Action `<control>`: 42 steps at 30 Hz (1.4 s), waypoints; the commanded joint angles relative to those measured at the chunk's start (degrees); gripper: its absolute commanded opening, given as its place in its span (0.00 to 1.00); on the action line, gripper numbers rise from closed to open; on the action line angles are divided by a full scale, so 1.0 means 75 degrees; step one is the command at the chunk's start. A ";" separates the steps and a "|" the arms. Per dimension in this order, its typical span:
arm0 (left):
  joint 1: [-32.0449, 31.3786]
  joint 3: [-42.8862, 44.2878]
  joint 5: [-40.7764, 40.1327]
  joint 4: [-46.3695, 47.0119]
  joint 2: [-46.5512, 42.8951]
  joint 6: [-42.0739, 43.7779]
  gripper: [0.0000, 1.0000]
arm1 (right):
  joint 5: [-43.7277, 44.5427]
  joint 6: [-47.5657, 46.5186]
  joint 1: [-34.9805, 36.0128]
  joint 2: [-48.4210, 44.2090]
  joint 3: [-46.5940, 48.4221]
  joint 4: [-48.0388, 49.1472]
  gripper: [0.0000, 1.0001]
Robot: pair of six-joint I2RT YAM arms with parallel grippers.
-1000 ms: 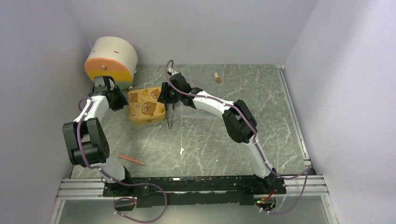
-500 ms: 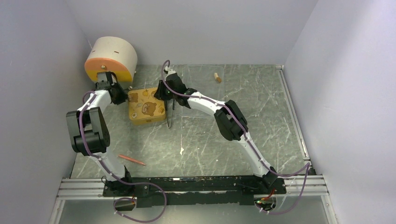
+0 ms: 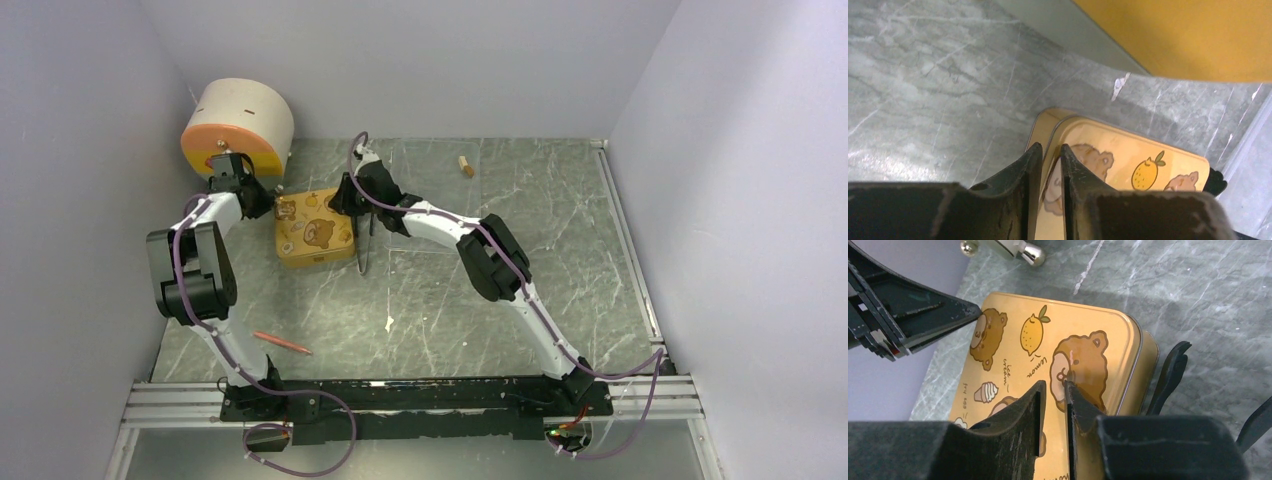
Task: Pack the chocolate
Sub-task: Reset both arms
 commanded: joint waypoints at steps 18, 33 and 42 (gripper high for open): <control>-0.0500 0.1740 0.1130 -0.2380 -0.2231 0.1124 0.44 | -0.0632 -0.0526 -0.0235 -0.2455 -0.1414 -0.0976 0.58; -0.2295 -0.0486 0.4040 -0.0915 -0.5574 0.1355 0.97 | 0.2285 -0.0892 -0.0341 -0.9463 -0.6501 -0.2205 1.00; -0.2703 -0.1778 0.4698 -0.0142 -0.6469 0.1314 0.97 | 0.2794 -0.1016 -0.0332 -1.1193 -0.7127 -0.2634 1.00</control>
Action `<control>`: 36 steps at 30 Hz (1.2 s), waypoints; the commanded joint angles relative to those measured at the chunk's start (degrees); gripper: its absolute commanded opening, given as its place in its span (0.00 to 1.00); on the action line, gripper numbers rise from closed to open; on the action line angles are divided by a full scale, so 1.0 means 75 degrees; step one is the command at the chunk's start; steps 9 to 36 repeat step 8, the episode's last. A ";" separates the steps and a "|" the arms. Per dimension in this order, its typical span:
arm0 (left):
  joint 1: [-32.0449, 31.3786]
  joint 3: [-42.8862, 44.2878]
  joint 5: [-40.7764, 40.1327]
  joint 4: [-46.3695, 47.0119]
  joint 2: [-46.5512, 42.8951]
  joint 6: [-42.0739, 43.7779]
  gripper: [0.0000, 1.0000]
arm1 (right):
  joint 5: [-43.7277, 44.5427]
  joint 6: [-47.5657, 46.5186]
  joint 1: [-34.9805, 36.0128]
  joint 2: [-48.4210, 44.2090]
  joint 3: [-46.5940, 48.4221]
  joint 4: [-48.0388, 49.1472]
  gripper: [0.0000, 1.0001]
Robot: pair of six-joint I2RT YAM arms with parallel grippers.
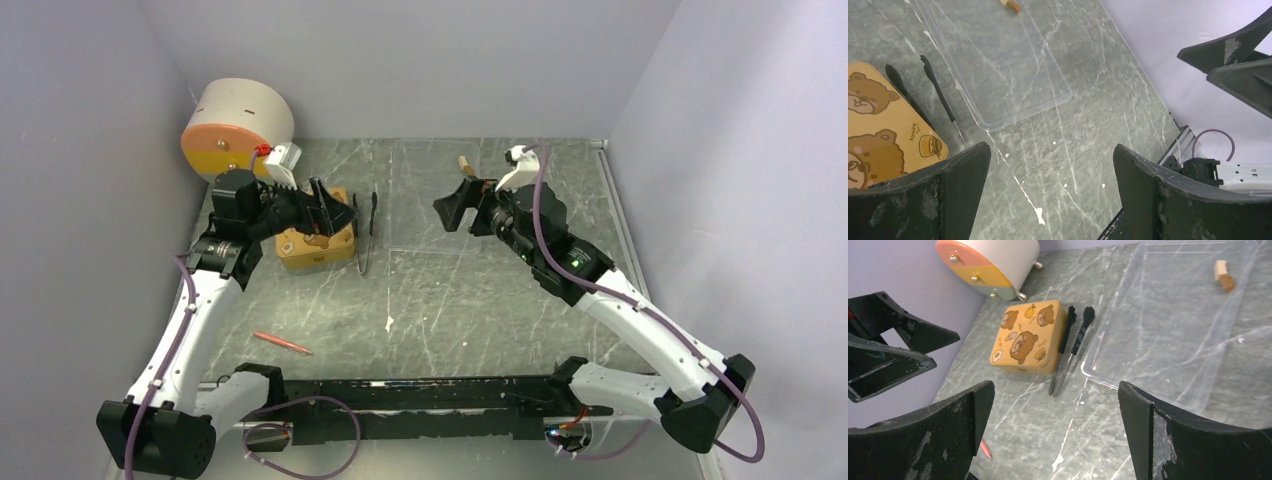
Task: Pack the chocolate
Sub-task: Reset both arms
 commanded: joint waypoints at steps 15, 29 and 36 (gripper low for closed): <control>-0.0063 0.0045 0.0162 0.0296 -0.0200 0.0288 0.97 | 0.0454 -0.0033 0.0021 -0.0245 0.0081 -0.0324 1.00; -0.0063 0.0045 0.0162 0.0296 -0.0200 0.0288 0.97 | 0.0454 -0.0033 0.0021 -0.0245 0.0081 -0.0324 1.00; -0.0063 0.0045 0.0162 0.0296 -0.0200 0.0288 0.97 | 0.0454 -0.0033 0.0021 -0.0245 0.0081 -0.0324 1.00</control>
